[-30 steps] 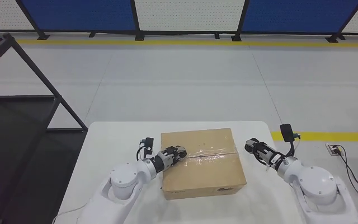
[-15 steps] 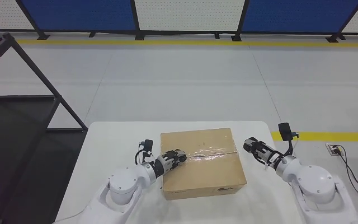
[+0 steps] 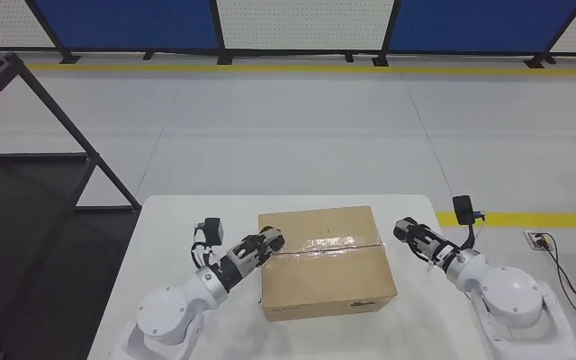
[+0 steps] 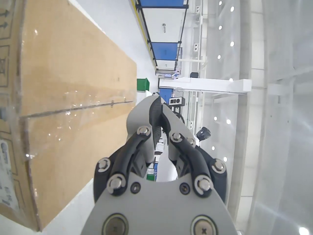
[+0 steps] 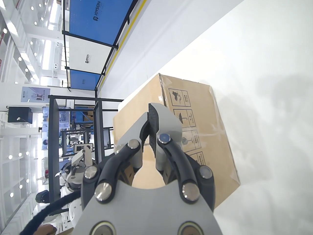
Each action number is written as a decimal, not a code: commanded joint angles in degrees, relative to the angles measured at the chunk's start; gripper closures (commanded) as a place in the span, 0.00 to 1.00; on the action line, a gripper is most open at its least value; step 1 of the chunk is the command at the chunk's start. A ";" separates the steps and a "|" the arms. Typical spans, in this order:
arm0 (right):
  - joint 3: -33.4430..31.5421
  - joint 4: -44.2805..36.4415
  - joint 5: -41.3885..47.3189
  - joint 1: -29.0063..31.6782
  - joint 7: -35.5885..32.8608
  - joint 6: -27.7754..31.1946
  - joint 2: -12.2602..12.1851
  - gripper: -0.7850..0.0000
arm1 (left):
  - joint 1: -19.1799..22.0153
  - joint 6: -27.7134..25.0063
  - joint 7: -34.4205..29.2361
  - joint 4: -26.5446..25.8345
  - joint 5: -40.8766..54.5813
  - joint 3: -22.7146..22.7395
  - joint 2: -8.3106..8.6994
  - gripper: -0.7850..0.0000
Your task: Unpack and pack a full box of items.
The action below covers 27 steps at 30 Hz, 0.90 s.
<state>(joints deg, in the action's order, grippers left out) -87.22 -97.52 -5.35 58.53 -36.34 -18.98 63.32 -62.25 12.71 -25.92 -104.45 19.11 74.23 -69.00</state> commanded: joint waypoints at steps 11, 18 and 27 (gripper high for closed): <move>-0.43 -1.22 2.34 -0.06 3.72 -0.34 0.07 0.00 | -11.48 -11.09 -1.22 -8.60 2.84 11.72 1.20 0.00; -0.39 -1.44 2.57 0.13 3.95 -0.34 0.08 0.00 | -15.75 -15.48 -3.05 -8.02 8.22 17.32 1.48 0.00; -0.39 -1.44 2.57 0.13 3.95 -0.34 0.08 0.00 | -15.75 -15.48 -3.05 -8.01 8.22 17.32 1.48 0.00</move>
<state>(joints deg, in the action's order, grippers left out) -87.60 -98.96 -2.78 58.66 -32.39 -19.31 63.40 -78.00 -2.77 -28.97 -112.46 27.33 91.54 -67.52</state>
